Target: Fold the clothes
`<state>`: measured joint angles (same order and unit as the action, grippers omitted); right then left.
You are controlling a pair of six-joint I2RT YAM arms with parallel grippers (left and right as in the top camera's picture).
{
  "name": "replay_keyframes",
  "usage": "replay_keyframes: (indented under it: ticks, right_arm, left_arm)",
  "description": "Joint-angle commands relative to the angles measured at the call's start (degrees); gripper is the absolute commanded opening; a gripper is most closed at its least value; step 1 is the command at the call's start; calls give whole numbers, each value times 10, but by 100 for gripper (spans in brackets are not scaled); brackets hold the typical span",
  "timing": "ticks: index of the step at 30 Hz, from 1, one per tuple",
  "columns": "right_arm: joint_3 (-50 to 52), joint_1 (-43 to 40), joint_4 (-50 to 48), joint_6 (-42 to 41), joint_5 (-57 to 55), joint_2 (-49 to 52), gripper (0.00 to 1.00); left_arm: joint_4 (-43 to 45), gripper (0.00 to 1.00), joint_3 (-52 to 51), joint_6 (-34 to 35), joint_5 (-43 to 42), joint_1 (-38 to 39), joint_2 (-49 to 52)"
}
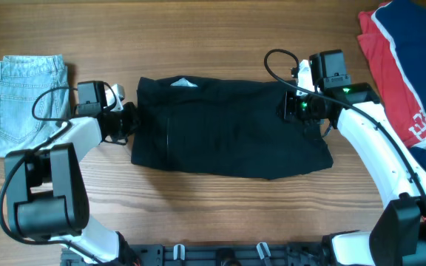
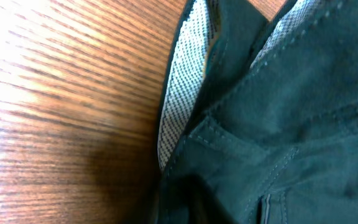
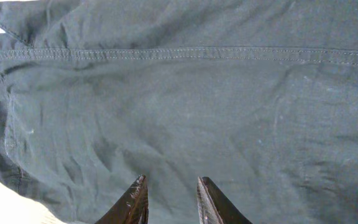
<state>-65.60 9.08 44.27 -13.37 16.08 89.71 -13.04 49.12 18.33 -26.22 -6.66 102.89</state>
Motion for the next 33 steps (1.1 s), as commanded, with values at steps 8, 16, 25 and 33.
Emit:
replay_keyframes:
  ticks: [8, 16, 25, 33]
  right_arm:
    - [5, 44, -1, -2, 8, 1, 26]
    - [5, 89, -14, -3, 38, 32, 4]
    - [5, 195, -131, -68, 78, 137, 4]
    - [5, 277, -240, -127, 106, 263, 4]
  left_arm:
    - [-45, 4, -18, -1, -18, 1, -77]
    - [-121, 4, -18, 7, -18, -2, -338]
    - [-152, 4, -18, 36, -23, -2, -403]
    - [-148, 4, 16, 173, -59, -2, -405]
